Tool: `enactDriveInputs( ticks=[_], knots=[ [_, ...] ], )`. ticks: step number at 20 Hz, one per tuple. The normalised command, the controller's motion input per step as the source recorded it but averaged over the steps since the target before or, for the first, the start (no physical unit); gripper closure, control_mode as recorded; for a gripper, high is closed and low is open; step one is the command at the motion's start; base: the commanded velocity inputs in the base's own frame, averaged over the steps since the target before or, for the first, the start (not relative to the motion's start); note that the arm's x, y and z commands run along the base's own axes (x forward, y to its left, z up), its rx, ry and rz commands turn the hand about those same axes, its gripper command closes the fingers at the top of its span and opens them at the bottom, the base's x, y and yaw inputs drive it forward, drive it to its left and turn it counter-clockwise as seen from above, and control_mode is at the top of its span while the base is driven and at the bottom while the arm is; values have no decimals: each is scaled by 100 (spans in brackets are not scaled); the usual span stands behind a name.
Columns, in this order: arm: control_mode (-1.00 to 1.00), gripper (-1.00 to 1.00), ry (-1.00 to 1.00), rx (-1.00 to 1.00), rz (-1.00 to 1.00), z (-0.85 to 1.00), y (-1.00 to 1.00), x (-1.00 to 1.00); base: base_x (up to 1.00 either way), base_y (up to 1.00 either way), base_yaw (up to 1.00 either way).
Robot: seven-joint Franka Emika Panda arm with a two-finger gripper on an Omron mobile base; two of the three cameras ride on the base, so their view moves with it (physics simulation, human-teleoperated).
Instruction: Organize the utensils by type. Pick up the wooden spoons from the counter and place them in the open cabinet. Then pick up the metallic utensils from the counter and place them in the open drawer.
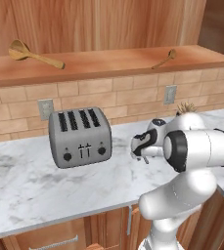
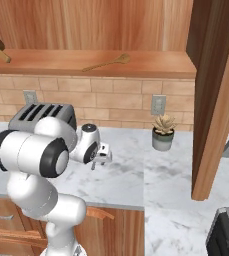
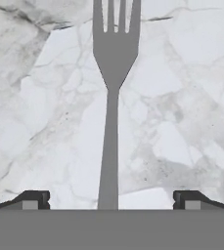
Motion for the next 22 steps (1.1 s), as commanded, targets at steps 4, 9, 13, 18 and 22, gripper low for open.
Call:
enactDriveInputs(
  ticks=[4,9,13,18,22],
  knots=[
    [-100,-100,0,0,0,-11,0,22,0,0,0],
    [-100,-100,0,0,0,-13,0,17,0,0,0],
    [-100,-100,0,0,0,-17,0,8,0,0,0],
    [-100,-100,0,0,0,-19,0,10,0,0,0],
    [-100,-100,0,0,0,-18,0,9,0,0,0]
  ],
)
